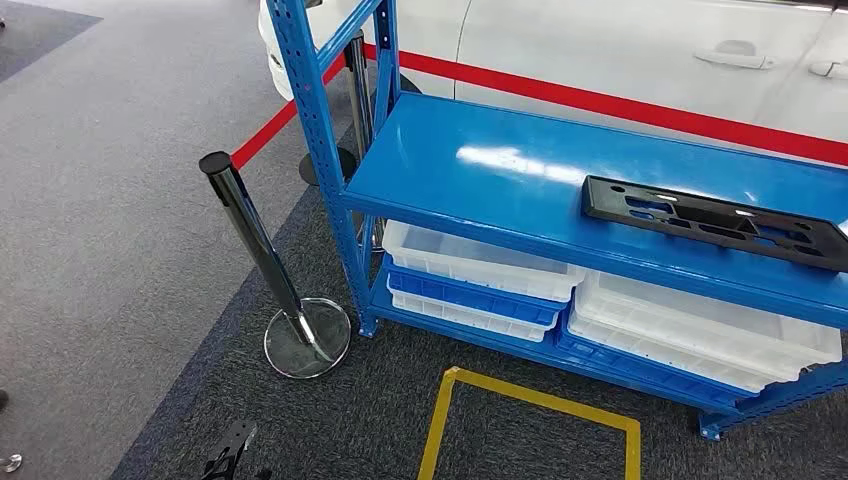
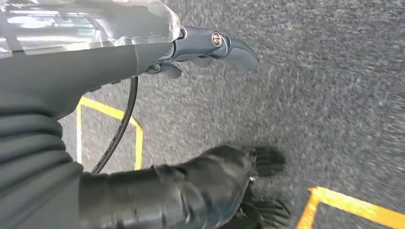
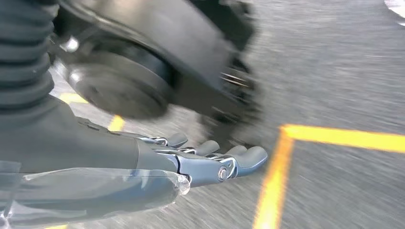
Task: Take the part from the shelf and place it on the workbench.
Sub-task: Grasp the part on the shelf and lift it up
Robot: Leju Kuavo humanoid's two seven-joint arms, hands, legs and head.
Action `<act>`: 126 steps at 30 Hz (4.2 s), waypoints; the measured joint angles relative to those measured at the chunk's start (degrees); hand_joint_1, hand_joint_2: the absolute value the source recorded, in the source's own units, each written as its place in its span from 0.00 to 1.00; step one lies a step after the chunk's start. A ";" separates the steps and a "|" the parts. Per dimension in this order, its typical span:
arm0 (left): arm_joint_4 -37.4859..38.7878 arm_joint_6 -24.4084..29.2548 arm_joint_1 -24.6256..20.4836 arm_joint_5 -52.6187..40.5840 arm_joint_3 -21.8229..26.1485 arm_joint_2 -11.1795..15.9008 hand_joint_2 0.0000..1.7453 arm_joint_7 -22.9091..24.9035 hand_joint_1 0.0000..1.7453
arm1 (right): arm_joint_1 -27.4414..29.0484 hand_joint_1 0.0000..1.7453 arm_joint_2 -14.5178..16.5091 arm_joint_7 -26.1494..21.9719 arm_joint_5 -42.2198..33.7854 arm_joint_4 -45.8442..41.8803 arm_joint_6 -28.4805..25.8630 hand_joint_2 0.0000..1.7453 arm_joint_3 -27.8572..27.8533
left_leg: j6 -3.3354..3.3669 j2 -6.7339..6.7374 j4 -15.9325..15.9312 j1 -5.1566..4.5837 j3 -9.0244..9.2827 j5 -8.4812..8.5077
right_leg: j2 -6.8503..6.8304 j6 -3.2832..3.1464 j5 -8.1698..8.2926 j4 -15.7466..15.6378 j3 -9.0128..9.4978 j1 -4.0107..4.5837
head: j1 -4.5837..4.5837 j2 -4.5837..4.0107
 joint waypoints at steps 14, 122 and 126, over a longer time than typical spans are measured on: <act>1.93 -2.16 -0.57 -14.95 7.17 -0.84 0.00 -2.66 0.00 | -10.21 0.00 -11.32 -6.28 -0.46 -9.72 8.61 0.00 -7.63 | 0.03 -0.01 0.25 0.00 -0.15 0.01 | -0.01 0.20 0.16 0.01 -0.02 -0.01 | 0.01 0.00; 3.75 -2.69 -1.32 -33.00 12.22 -0.07 0.00 2.80 0.00 | -19.65 0.00 -29.88 10.81 88.92 -42.68 -40.04 1.00 6.94 | 2.47 -0.45 -1.47 0.47 -0.53 1.79 | 1.10 2.42 -2.48 6.51 -4.22 -0.83 | 0.27 0.00; 3.81 -2.69 -1.36 -33.01 12.22 -0.05 0.00 2.62 0.00 | -18.79 0.00 -29.86 10.61 88.72 -42.68 -39.99 1.00 6.60 | 2.01 -0.69 -1.22 0.91 -0.34 1.36 | 1.34 3.91 -2.36 14.00 -9.61 -2.26 | 0.31 0.00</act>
